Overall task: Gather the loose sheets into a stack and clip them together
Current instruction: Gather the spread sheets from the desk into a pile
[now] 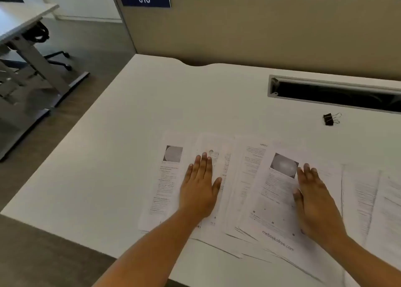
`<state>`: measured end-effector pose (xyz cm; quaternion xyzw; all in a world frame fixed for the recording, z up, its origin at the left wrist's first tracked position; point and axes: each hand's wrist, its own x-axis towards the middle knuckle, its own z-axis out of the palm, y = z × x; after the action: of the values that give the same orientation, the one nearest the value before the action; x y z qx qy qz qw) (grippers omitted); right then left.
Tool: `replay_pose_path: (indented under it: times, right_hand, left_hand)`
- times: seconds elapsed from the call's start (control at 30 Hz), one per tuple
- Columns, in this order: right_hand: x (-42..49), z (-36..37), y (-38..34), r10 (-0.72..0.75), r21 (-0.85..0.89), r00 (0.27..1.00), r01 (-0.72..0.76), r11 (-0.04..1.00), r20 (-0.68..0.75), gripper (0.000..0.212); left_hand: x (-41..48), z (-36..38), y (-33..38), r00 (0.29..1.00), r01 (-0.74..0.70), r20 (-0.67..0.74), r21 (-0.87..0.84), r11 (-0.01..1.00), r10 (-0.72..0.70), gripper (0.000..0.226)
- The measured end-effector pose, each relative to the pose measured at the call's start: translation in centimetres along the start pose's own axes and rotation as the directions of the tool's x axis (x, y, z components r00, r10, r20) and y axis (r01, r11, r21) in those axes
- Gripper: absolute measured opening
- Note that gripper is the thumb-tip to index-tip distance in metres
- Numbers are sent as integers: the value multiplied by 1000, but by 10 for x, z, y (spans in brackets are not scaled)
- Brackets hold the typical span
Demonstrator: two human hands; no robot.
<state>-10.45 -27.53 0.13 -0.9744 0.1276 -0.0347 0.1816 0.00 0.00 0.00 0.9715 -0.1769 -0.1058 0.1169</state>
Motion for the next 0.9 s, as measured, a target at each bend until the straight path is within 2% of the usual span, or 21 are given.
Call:
replay_pose_path:
  times: [0.13, 0.4, 0.5, 0.57, 0.63, 0.77, 0.83, 0.9]
  right_hand:
    - [-12, 21, 1, -35, -60, 997, 39, 997, 70, 69]
    - [-15, 38, 5, -5, -88, 999, 10, 996, 54, 65]
    - [-15, 37, 5, -6, -96, 999, 10, 995, 41, 64]
    - [-15, 37, 4, -6, -92, 999, 9, 996, 42, 64]
    - [-15, 37, 3, -10, -94, 999, 13, 996, 38, 62]
    - [-15, 38, 5, 1, -102, 999, 3, 995, 42, 66]
    - [-14, 38, 4, 12, -92, 999, -8, 996, 39, 68]
    - [-14, 37, 2, 18, -98, 999, -14, 995, 39, 69]
  left_hand:
    - [-3, 10, -8, 999, 32, 32, -15, 999, -32, 69]
    - [-3, 12, -10, 998, 29, 50, -24, 999, -28, 74]
    - [-5, 4, -10, 994, 95, -40, -86, 992, -99, 78]
    - [-8, -7, -18, 946, 233, -199, -140, 962, -258, 74]
    - [-12, -21, -32, 845, 414, -267, -224, 882, -464, 72]
    - [-15, -44, -58, 698, 670, -78, -280, 688, -711, 79]
    - [-12, -52, -65, 647, 721, -6, -323, 614, -763, 76]
    - [-8, -56, -71, 633, 712, 32, -417, 565, -774, 76]
